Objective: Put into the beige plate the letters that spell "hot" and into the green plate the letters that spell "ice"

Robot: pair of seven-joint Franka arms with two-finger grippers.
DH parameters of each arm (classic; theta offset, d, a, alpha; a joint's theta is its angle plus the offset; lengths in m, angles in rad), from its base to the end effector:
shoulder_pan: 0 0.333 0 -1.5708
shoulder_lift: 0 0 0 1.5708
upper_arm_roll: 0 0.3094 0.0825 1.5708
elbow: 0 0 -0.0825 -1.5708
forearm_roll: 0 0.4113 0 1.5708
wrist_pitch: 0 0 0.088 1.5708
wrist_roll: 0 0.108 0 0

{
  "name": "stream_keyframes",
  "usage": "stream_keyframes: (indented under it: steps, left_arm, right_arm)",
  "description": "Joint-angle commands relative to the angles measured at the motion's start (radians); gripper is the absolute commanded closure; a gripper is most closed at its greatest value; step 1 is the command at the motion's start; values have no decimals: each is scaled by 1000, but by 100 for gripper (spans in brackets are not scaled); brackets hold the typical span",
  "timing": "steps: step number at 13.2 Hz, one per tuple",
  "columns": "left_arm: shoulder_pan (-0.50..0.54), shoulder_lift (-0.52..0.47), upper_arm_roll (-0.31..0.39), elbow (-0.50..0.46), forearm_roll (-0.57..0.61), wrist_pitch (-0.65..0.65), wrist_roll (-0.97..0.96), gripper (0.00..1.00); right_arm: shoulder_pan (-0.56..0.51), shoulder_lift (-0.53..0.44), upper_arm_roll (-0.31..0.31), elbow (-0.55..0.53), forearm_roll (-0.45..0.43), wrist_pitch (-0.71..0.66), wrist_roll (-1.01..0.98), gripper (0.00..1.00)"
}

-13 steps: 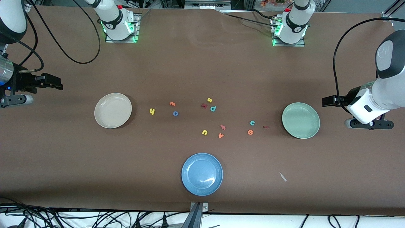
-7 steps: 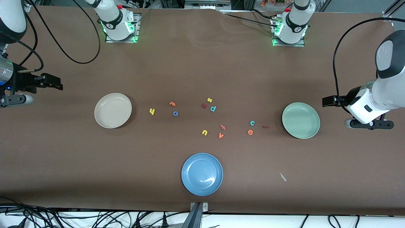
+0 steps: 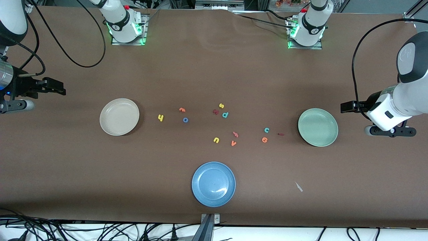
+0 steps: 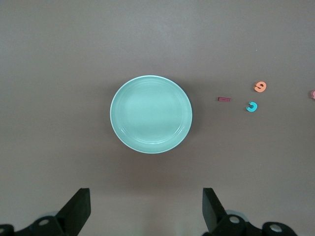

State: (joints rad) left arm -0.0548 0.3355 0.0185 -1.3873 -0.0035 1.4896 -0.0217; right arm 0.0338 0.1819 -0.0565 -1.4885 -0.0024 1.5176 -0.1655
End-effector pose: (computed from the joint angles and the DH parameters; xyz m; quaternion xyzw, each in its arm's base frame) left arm 0.6590 -0.0260 0.4919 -0.9932 0.0073 0.1162 0.0047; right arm 0.6249 -0.0117 0.5436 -0.9945 -0.0712 0.0764 0.0009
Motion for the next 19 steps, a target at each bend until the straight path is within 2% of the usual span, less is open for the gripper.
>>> stream_keyframes:
  steps: [1, 8, 15, 17, 19]
  left_arm:
    - [4, -21, 1, -21, -20, 9, 22, 0]
    - [7, -3, 1, -30, -21, 32, 25, 0]
    - [30, -4, 1, -154, -85, 173, 26, 0]
    - [27, -6, 0, -203, -87, 254, 23, 0]
    - [24, -3, 0, -203, -87, 261, 23, 0]
  right_arm:
    - [0, -7, -2, 13, -4, -14, 6, 0]
    - [0, -5, -3, 13, -1, -14, 4, 0]
    - [8, 16, 1, 14, 1, -13, 11, 0]
    - [18, 44, 0, 14, 15, -13, -3, 0]
    - [31, 44, 3, 16, 15, -13, 6, 0]
